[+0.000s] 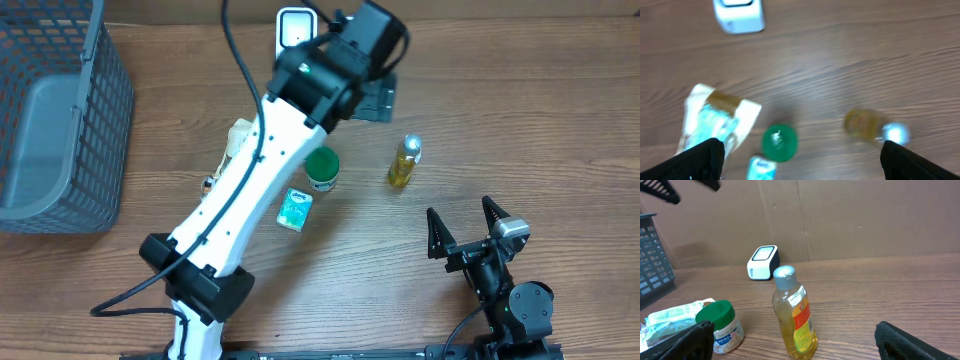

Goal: Scan the item barcode
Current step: 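Open the left gripper and lift it off the yellow bottle, then hover the left gripper above the green jar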

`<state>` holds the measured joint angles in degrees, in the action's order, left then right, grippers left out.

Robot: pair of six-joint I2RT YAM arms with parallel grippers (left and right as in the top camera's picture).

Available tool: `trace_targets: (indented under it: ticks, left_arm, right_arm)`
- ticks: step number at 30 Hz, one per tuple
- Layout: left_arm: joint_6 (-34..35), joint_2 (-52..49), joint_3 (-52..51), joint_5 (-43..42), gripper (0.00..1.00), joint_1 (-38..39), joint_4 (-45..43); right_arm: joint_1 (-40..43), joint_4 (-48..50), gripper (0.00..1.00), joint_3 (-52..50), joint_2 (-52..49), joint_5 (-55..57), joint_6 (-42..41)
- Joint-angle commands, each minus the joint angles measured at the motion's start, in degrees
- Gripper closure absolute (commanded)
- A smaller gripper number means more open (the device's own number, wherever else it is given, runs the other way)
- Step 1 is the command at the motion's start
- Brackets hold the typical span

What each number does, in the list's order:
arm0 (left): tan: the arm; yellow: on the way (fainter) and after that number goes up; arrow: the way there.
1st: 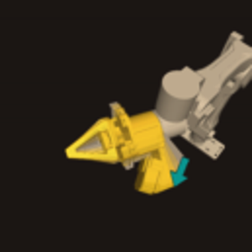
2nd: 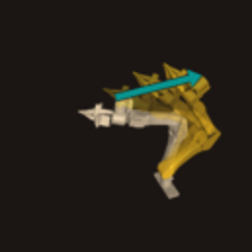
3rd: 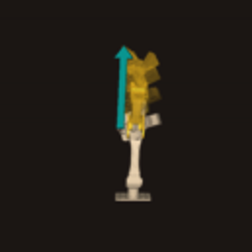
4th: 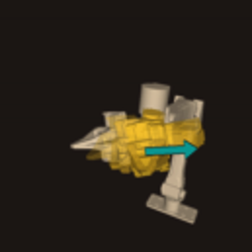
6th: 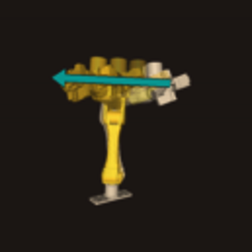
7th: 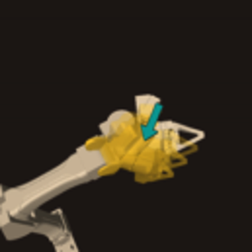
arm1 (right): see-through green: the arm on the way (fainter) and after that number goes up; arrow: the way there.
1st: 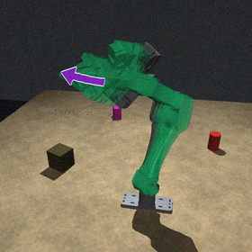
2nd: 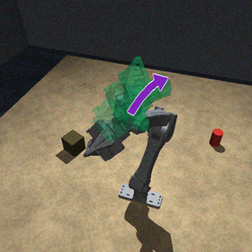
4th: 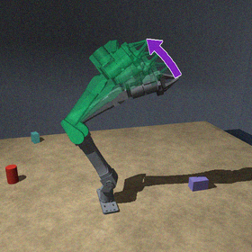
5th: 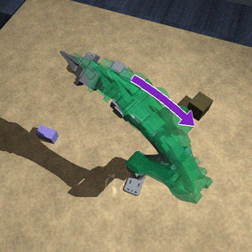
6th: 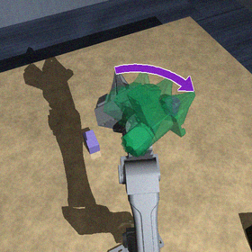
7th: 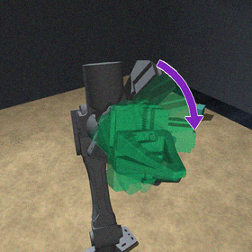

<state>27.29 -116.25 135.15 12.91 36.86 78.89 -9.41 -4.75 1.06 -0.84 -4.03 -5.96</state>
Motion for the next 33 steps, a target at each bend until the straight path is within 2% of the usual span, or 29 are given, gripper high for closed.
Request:
trace_targets:
  ticks: [1,8,22,33]
  left_arm:
    - [-1.7,1.2,0.9,0.6,0.01,-2.2,1.9]
    - [-2.3,1.2,0.6,0.6,0.0,-4.7,6.8]
    - [-6.6,1.1,-1.7,0.6,0.0,-4.7,8.9]
    - [-6.7,1.1,-1.7,0.5,0.0,-5.1,11.8]
  right_arm:
    - [0.2,0.2,0.0,-0.6,0.7,0.5,0.2]
    - [0.2,0.2,0.0,-0.6,0.7,0.5,0.2]
    - [0.2,0.2,0.0,-0.6,0.7,0.5,0.2]
    - [0.2,0.2,0.0,-0.6,0.7,0.5,0.2]
